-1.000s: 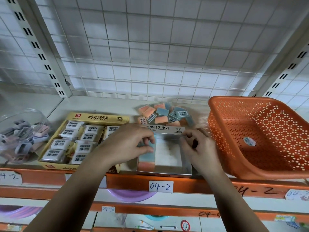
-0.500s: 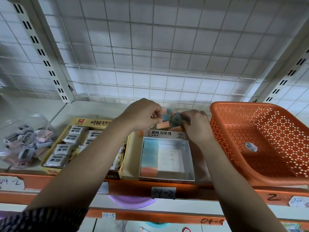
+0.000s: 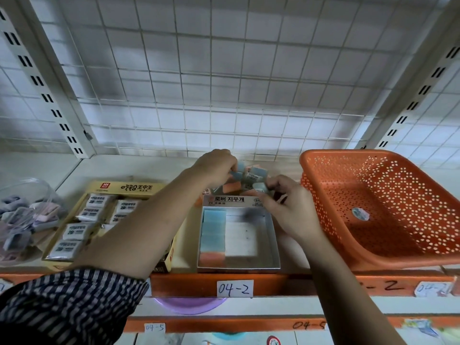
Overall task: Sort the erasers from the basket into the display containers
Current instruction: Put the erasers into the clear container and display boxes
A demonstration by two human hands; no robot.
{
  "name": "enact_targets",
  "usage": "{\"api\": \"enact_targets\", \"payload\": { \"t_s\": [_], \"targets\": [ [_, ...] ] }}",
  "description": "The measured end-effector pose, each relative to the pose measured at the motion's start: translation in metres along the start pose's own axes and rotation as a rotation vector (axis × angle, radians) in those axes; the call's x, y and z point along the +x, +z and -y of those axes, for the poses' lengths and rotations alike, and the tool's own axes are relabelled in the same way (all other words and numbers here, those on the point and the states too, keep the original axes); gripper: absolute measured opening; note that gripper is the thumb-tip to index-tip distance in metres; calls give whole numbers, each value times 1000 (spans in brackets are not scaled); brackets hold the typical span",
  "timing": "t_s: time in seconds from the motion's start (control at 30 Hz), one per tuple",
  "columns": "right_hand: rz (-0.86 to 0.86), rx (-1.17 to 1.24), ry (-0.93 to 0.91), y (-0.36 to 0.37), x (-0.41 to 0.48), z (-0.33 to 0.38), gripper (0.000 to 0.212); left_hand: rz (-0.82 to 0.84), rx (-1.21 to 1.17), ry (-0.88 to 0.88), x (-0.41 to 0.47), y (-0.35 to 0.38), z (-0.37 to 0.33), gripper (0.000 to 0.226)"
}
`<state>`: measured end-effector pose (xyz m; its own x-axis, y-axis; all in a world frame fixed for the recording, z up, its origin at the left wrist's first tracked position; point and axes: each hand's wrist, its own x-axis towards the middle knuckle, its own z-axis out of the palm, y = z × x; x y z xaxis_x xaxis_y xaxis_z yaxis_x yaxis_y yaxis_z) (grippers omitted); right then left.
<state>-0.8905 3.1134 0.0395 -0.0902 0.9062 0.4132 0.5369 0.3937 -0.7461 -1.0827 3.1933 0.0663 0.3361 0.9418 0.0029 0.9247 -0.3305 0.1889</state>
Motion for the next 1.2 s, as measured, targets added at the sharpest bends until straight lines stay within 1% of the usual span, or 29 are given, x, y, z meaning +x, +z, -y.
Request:
{"api": "enact_targets", "payload": {
  "t_s": [0.07,0.13,0.27,0.4,0.5,0.57,0.63,0.7,0.77,0.83,0.9,1.03,1.13,1.2],
  "targets": [
    [37,121,24,-2,-5,5,21,24,-10,-20,0,0,-3,23],
    [111,226,44,-3,-10,10,23,28,-25,-35,-2,-2,-4,22],
    [238,362,72,-4,-17,17,27,-32,-69,-35,-16,-13,-4,18],
    [387,372,76,-2,-21,20,35,-113,-222,-15,-42,-25,-8,20],
    [449,409,108,2,-25,24,33,-152,-326,-19,-65,-28,-10,18],
    [480,462,177,2,-28,29,25,-173,-367,-37,-80,-26,-8,18],
    [541,505,231,2,-30,34,15,-193,-380,-59,-93,-22,-4,18],
    [586,514,253,1,-30,36,15,-217,-378,-84,-103,-17,3,18],
    [619,524,262,0,-29,37,23,-247,-390,-107,-109,-12,11,18],
    [645,506,224,0,-29,37,34,-295,-411,-129,-113,-7,16,18],
    [642,490,178,1,-28,38,37,-339,-438,-150,-115,-3,18,18],
    [645,472,117,2,-27,41,25,-384,-491,-137,-117,4,21,18],
    [732,533,190,0,-27,44,23,-442,-494,-129,-119,5,23,19],
    [774,511,206,1,-27,46,26,-470,-464,-123,-120,5,25,19]
  ]
}}
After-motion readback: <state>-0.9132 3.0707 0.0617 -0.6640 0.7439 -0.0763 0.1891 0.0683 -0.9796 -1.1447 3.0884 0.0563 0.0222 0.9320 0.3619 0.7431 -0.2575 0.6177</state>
